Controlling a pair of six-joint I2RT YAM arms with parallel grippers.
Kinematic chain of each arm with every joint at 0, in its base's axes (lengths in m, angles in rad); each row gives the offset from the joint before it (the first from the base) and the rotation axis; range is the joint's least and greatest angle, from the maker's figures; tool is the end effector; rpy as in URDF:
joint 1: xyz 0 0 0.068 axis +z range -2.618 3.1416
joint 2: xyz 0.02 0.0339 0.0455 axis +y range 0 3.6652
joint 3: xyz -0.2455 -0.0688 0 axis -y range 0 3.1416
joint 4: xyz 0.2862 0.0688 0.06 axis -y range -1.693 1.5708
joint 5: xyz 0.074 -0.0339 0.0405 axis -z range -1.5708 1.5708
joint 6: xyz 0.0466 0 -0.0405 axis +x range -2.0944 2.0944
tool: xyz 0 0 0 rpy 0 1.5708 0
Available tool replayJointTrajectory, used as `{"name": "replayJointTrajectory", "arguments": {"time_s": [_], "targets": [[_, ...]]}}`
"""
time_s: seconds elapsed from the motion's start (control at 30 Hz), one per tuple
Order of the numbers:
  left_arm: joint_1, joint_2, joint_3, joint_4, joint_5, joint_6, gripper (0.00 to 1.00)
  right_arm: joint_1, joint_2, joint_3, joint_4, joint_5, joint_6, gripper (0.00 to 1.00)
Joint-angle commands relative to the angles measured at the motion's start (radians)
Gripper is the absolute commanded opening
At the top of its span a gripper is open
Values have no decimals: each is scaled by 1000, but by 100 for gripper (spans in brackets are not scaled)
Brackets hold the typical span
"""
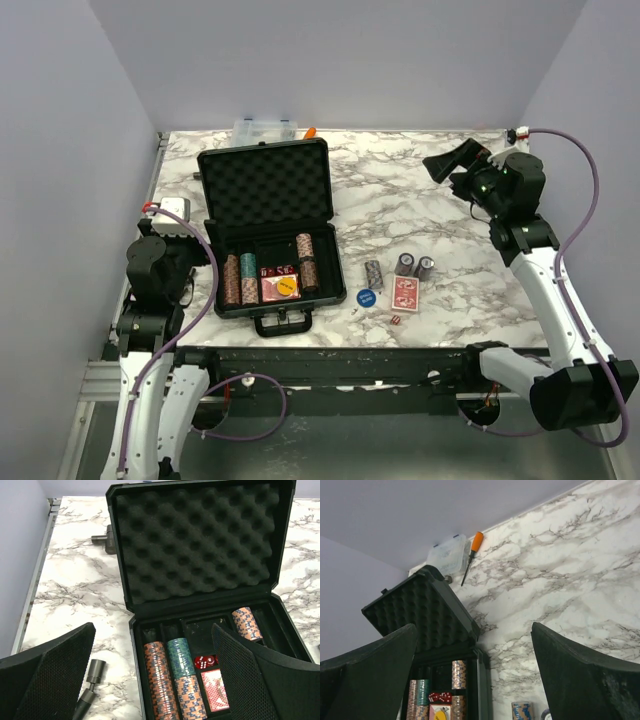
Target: Pack up texas hold em set
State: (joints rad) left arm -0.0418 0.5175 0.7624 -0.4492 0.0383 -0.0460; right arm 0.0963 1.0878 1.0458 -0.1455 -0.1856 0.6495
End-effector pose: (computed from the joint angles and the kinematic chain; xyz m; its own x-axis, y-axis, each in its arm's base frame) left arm 0.1876 -0.0096 0.3381 -0.2061 -0.0374 -0.9778 0.0698 0.9962 -0.0528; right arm 0.3099 0.0386 0.3565 -0.3141 0.5668 -0.7616 -0.1068 0.7760 0.6216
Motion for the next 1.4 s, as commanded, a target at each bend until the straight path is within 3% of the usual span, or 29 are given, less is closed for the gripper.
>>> {"name": "replayJointTrajectory", "arguments": {"time_s": [0.0, 0.2, 0.53, 0.7, 0.87, 1.17, 1.2, 1.23, 1.37], "targets": [[-14, -7, -6, 23, 23, 10, 98, 0, 17, -23, -72, -8, 41, 100], [-31, -12, -9, 22, 23, 10, 98, 5, 45, -6, -152, 38, 47, 100], [-64, -34, -16, 21, 23, 10, 98, 108, 134, 125, -449, 137, -10, 100], [-83, -37, -21, 20, 23, 10, 98, 193, 132, 80, -475, 228, -13, 100], [-104, -37, -24, 20, 23, 10, 98, 215, 206, 26, -483, 146, -39, 100], [-116, -26, -26, 22, 23, 10, 98, 257, 286, -20, -463, 224, -31, 100], [-117, -26, -26, 22, 171, 10, 99, 264, 292, -25, -464, 230, -34, 100], [-118, -24, -26, 21, 229, -232, 98, 271, 298, -26, -470, 241, -34, 100], [-118, -22, -26, 21, 226, -250, 98, 311, 307, -30, -492, 277, -33, 97]]}}
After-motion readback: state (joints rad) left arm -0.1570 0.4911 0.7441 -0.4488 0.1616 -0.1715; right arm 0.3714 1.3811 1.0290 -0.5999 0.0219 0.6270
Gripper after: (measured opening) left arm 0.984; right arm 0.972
